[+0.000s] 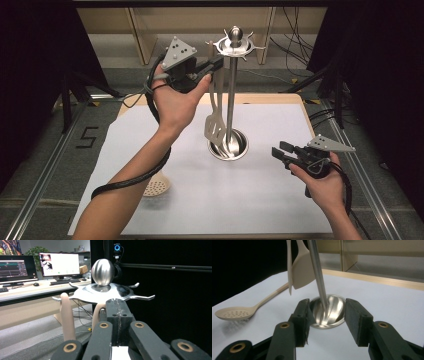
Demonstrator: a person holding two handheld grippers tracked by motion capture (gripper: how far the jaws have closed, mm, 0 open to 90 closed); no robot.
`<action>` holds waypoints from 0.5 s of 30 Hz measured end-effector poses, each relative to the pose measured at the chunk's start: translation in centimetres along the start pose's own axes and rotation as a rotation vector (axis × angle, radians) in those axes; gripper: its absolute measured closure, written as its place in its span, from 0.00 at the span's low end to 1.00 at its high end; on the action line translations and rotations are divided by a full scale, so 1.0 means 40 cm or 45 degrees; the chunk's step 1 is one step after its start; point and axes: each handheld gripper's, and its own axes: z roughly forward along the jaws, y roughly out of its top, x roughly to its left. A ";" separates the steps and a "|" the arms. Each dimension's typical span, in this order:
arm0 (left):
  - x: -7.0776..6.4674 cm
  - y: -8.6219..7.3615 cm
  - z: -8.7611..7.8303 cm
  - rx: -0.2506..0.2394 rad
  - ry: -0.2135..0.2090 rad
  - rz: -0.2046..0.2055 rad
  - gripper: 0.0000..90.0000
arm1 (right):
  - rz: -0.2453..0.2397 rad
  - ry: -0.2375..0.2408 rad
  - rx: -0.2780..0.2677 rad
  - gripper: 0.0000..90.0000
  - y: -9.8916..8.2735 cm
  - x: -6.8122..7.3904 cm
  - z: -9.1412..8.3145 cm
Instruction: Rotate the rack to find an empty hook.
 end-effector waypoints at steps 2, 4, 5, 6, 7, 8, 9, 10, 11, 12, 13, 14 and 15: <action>0.006 0.000 0.000 0.000 0.005 -0.007 1.00 | 0.021 -0.013 0.008 0.63 0.001 0.003 -0.002; 0.014 0.000 -0.001 0.000 0.013 -0.011 1.00 | 0.011 -0.019 -0.014 0.63 0.000 0.002 0.000; 0.019 0.000 -0.001 -0.001 0.016 -0.018 1.00 | 0.014 -0.017 -0.010 0.63 0.000 0.002 0.000; 0.023 -0.001 -0.001 -0.002 0.019 -0.018 1.00 | 0.033 -0.002 0.009 0.63 -0.001 0.004 -0.002; 0.027 -0.001 -0.002 -0.003 0.022 -0.022 1.00 | 0.033 0.011 0.016 0.63 -0.001 0.004 -0.002; 0.031 -0.001 -0.002 -0.002 0.024 -0.026 1.00 | 0.028 0.010 0.021 0.63 0.000 0.003 -0.003; 0.034 -0.001 -0.003 -0.002 0.027 -0.025 1.00 | 0.031 0.011 0.023 0.63 0.000 0.004 -0.002; 0.035 -0.001 -0.003 -0.001 0.028 -0.023 1.00 | 0.031 0.009 0.018 0.63 0.000 0.004 -0.001; 0.034 -0.001 -0.003 0.008 0.023 -0.039 1.00 | 0.039 0.008 0.021 0.63 0.000 0.005 -0.002; 0.033 -0.001 -0.003 0.007 0.024 -0.040 1.00 | 0.046 0.017 0.017 0.63 0.000 0.006 -0.001; 0.034 0.000 -0.003 0.008 0.027 -0.035 1.00 | 0.018 0.008 0.016 0.63 -0.001 0.003 0.000; 0.035 0.000 -0.003 0.007 0.028 -0.034 1.00 | 0.015 0.010 0.013 0.63 -0.002 0.003 0.001; 0.036 0.000 -0.002 0.005 0.029 -0.039 1.00 | 0.025 0.008 0.019 0.63 -0.002 0.004 0.001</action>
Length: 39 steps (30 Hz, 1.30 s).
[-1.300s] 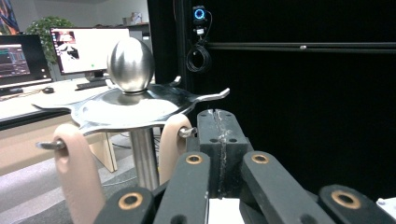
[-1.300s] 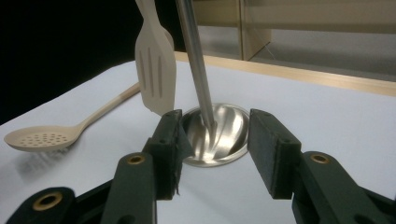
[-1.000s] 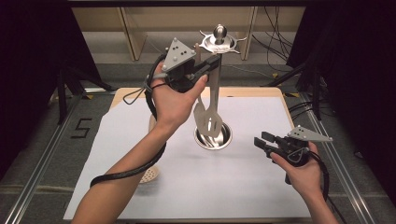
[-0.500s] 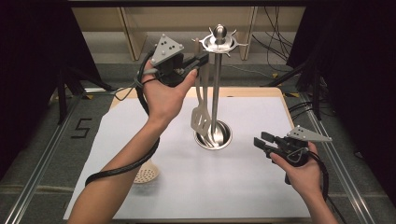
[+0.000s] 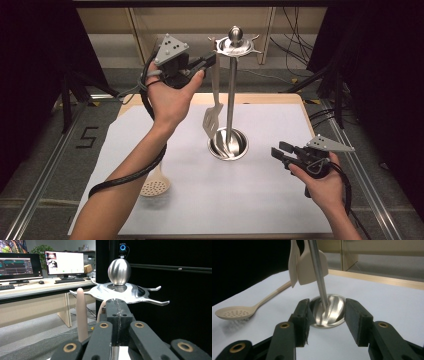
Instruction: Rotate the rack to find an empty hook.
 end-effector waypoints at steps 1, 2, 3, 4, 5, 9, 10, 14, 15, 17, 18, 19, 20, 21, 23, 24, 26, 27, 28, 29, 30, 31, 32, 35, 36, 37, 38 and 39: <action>0.003 0.001 0.000 -0.008 0.006 0.015 1.00 | -0.005 0.000 0.000 0.63 0.000 -0.001 0.000; 0.005 0.002 0.000 -0.007 0.009 0.015 1.00 | -0.010 0.000 -0.001 0.63 0.000 -0.001 0.000; 0.007 0.002 0.000 -0.008 0.011 0.011 1.00 | -0.019 0.001 -0.003 0.63 0.000 -0.003 0.001; 0.009 0.003 0.000 -0.005 0.013 0.012 1.00 | -0.021 0.000 -0.004 0.63 0.000 -0.003 0.000; 0.012 0.003 0.000 -0.004 0.016 0.015 1.00 | -0.021 0.002 0.001 0.63 0.001 -0.003 -0.001; 0.013 0.003 0.000 -0.002 0.017 0.018 1.00 | -0.006 0.006 0.004 0.63 0.000 0.000 -0.001; 0.013 0.003 0.000 -0.001 0.015 0.017 1.00 | -0.005 0.005 0.004 0.63 0.000 0.000 -0.001; 0.015 0.002 0.000 0.000 0.002 0.019 1.00 | 0.001 0.004 0.012 0.63 0.000 0.001 -0.001; 0.015 0.001 -0.001 -0.004 -0.003 0.018 1.00 | 0.010 0.005 0.014 0.63 0.000 0.002 -0.001; 0.016 -0.004 -0.004 -0.007 -0.017 0.024 0.99 | 0.007 -0.004 0.015 0.63 0.000 0.004 -0.002; 0.016 -0.007 -0.005 -0.011 -0.022 0.023 0.97 | 0.005 0.008 0.012 0.63 0.000 0.003 -0.001; 0.015 -0.010 -0.008 -0.014 -0.034 0.025 0.94 | 0.004 0.008 0.011 0.63 0.000 0.003 -0.001; 0.013 -0.015 -0.012 -0.022 -0.047 0.025 0.89 | 0.007 0.009 0.010 0.63 0.001 0.004 -0.002; 0.011 -0.019 -0.015 -0.026 -0.050 0.027 0.86 | 0.009 0.008 0.000 0.63 0.001 0.004 -0.001; 0.007 -0.027 -0.027 -0.030 -0.052 0.047 0.81 | 0.018 0.007 0.013 0.62 0.002 0.004 -0.003; 0.007 -0.030 -0.034 -0.033 -0.056 0.052 0.79 | 0.010 0.006 0.009 0.62 0.001 0.002 -0.003; 0.008 -0.039 -0.051 -0.027 -0.051 0.072 0.72 | -0.008 0.004 -0.001 0.62 0.003 -0.002 -0.003; 0.009 -0.045 -0.059 -0.019 -0.047 0.081 0.68 | 0.006 0.006 0.004 0.62 0.002 0.000 -0.004; 0.011 -0.051 -0.065 -0.007 -0.050 0.085 0.64 | 0.020 0.007 0.009 0.62 0.002 0.002 -0.005; 0.016 -0.061 -0.076 0.012 -0.046 0.100 0.62 | 0.013 0.006 0.000 0.62 0.001 0.000 -0.003; 0.022 -0.069 -0.084 0.025 -0.040 0.106 0.60 | 0.003 -0.010 0.016 0.61 0.001 -0.002 -0.006; 0.029 -0.080 -0.094 0.041 -0.032 0.106 0.59 | 0.015 -0.019 0.014 0.61 0.002 -0.003 -0.006; 0.037 -0.090 -0.103 0.054 -0.031 0.107 0.58 | -0.006 -0.012 0.006 0.61 0.002 -0.008 -0.004; 0.066 -0.126 -0.131 0.093 -0.002 0.084 0.54 | -0.005 -0.017 0.000 0.60 -0.002 -0.013 -0.004; 0.075 -0.139 -0.138 0.109 0.009 0.080 0.52 | -0.009 -0.013 0.003 0.60 -0.002 -0.016 -0.005; 0.084 -0.153 -0.146 0.125 0.020 0.074 0.50 | -0.005 -0.015 0.002 0.60 -0.002 -0.017 -0.005; 0.092 -0.166 -0.153 0.144 0.032 0.066 0.49 | 0.003 -0.019 0.008 0.60 -0.002 -0.016 -0.006; 0.101 -0.180 -0.159 0.166 0.043 0.065 0.48 | -0.009 -0.023 0.003 0.60 -0.003 -0.017 -0.006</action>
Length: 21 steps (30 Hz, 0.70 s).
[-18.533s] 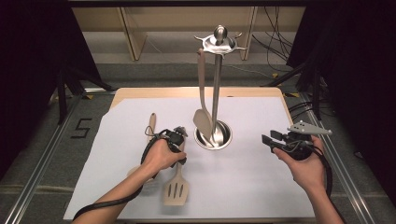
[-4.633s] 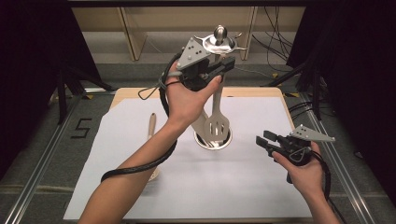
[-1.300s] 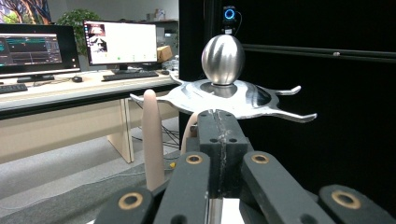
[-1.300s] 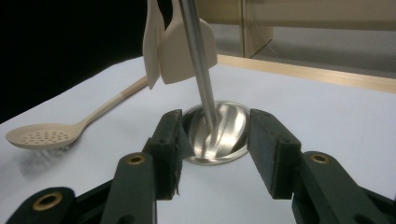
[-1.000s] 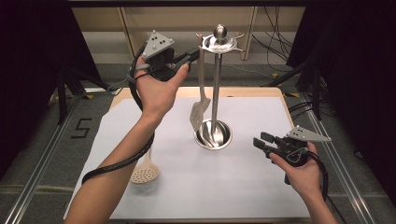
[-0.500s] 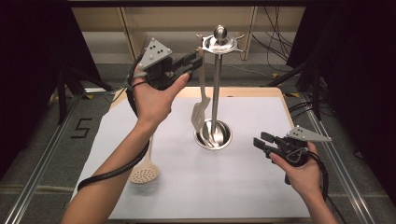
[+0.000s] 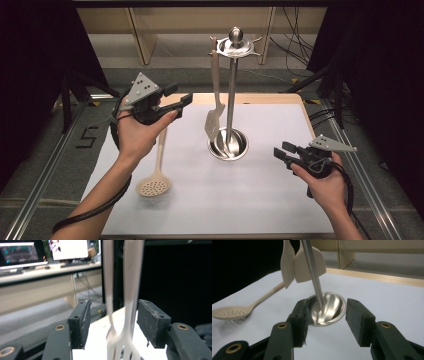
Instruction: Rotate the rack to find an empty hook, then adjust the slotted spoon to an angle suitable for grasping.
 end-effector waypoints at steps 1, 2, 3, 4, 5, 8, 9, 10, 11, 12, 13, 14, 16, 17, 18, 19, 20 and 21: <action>0.008 -0.014 -0.003 0.018 0.007 -0.003 0.48 | 0.000 -0.007 0.008 0.60 0.001 0.001 -0.002; 0.013 -0.025 -0.005 0.026 0.013 -0.011 0.48 | 0.041 -0.006 0.017 0.60 0.001 0.007 -0.005; 0.024 -0.037 -0.006 0.028 0.016 0.009 0.48 | 0.049 -0.010 0.020 0.60 0.002 0.008 -0.006; 0.034 -0.053 -0.010 0.051 0.029 0.000 0.48 | 0.045 -0.008 0.016 0.60 0.002 0.008 -0.006; 0.040 -0.065 -0.012 0.062 0.037 -0.011 0.48 | 0.036 -0.007 0.013 0.60 0.003 0.006 -0.005; 0.054 -0.092 -0.018 0.104 0.059 -0.009 0.47 | 0.013 -0.009 -0.001 0.60 0.007 0.004 -0.003; 0.057 -0.101 -0.018 0.117 0.067 -0.014 0.47 | 0.027 -0.014 0.000 0.59 0.006 0.007 -0.003; 0.061 -0.110 -0.019 0.132 0.071 -0.016 0.47 | 0.013 -0.021 0.007 0.59 0.008 0.006 -0.004; 0.067 -0.120 -0.019 0.150 0.080 -0.020 0.47 | -0.008 -0.012 -0.002 0.59 0.010 0.002 -0.002; 0.072 -0.128 -0.020 0.163 0.089 -0.020 0.46 | 0.007 -0.008 0.003 0.59 0.012 0.003 -0.003; 0.075 -0.133 -0.021 0.174 0.096 -0.026 0.46 | 0.044 -0.004 0.012 0.59 0.013 0.009 -0.004; 0.080 -0.140 -0.022 0.183 0.100 -0.031 0.46 | 0.023 -0.003 0.005 0.59 0.014 0.006 -0.003; 0.089 -0.153 -0.025 0.198 0.112 -0.048 0.46 | -0.007 -0.013 0.000 0.59 0.016 0.002 0.000; 0.094 -0.159 -0.026 0.210 0.117 -0.049 0.47 | 0.026 -0.012 0.002 0.59 0.017 0.006 0.000; 0.098 -0.166 -0.027 0.223 0.122 -0.053 0.47 | 0.011 -0.010 0.004 0.59 0.018 0.003 0.001; 0.104 -0.174 -0.028 0.246 0.129 -0.058 0.47 | -0.001 -0.009 0.001 0.59 0.020 0.000 0.002; 0.109 -0.181 -0.027 0.260 0.133 -0.063 0.47 | 0.015 -0.002 -0.003 0.59 0.020 -0.001 0.004; 0.113 -0.187 -0.027 0.279 0.140 -0.070 0.48 | 0.018 -0.013 0.005 0.59 0.022 -0.002 0.005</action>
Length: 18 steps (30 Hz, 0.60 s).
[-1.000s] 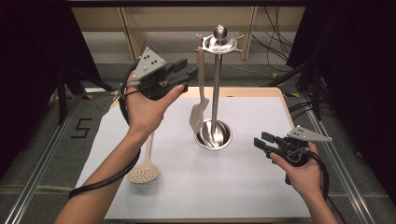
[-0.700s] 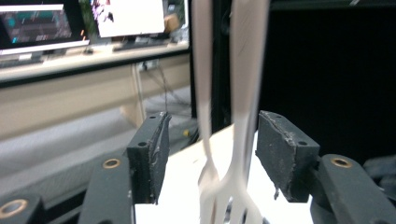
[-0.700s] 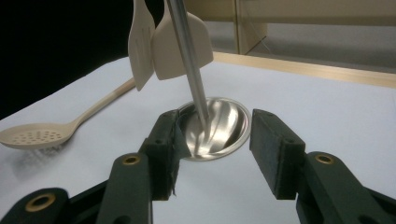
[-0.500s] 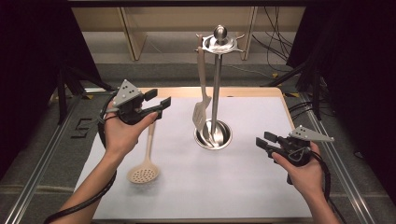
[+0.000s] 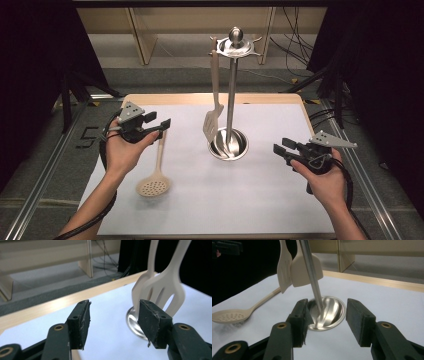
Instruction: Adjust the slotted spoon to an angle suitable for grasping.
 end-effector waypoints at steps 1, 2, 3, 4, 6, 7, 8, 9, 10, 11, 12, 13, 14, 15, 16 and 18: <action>0.004 -0.005 0.002 0.025 0.010 -0.005 0.48 | -0.016 0.001 -0.004 0.59 0.001 -0.004 0.001; 0.009 -0.010 0.005 0.056 0.019 -0.008 0.49 | -0.011 0.016 -0.004 0.59 0.000 -0.005 0.002; 0.014 -0.015 0.010 0.085 0.023 -0.013 0.50 | -0.013 0.014 -0.006 0.59 0.000 -0.006 0.002; 0.021 -0.019 0.015 0.120 0.027 -0.015 0.51 | -0.007 0.003 0.006 0.59 -0.001 -0.005 -0.001; 0.034 -0.029 0.023 0.225 0.047 0.008 0.52 | -0.003 -0.023 -0.024 0.59 -0.004 -0.003 0.001; 0.047 -0.039 0.029 0.307 0.051 0.050 0.54 | -0.006 0.005 -0.008 0.59 -0.003 -0.004 -0.003; 0.049 -0.048 0.037 0.322 0.059 0.036 0.54 | 0.000 0.006 0.002 0.59 -0.002 -0.004 -0.006; 0.048 -0.059 0.042 0.364 0.073 0.023 0.55 | 0.021 -0.003 0.011 0.59 -0.002 0.000 -0.008; 0.051 -0.072 0.047 0.406 0.074 0.027 0.56 | 0.000 -0.010 0.009 0.59 -0.001 -0.003 -0.009; 0.047 -0.086 0.052 0.432 0.080 -0.011 0.57 | -0.015 -0.010 0.009 0.59 0.000 -0.005 -0.010; 0.042 -0.099 0.056 0.464 0.085 -0.056 0.60 | 0.005 -0.009 0.010 0.59 0.001 -0.002 -0.011; 0.044 -0.113 0.060 0.498 0.092 -0.106 0.62 | -0.026 -0.016 -0.003 0.59 0.002 -0.006 -0.010; 0.051 -0.121 0.062 0.532 0.102 -0.119 0.66 | -0.033 -0.026 0.002 0.59 0.003 -0.006 -0.012; 0.056 -0.128 0.066 0.541 0.110 -0.144 0.71 | -0.014 -0.037 0.011 0.59 0.001 -0.003 -0.013; 0.068 -0.135 0.068 0.579 0.122 -0.144 0.77 | 0.019 -0.018 0.024 0.59 0.000 0.001 -0.014; 0.092 -0.152 0.077 0.650 0.167 -0.074 0.92 | -0.027 -0.021 -0.002 0.60 -0.006 -0.004 -0.009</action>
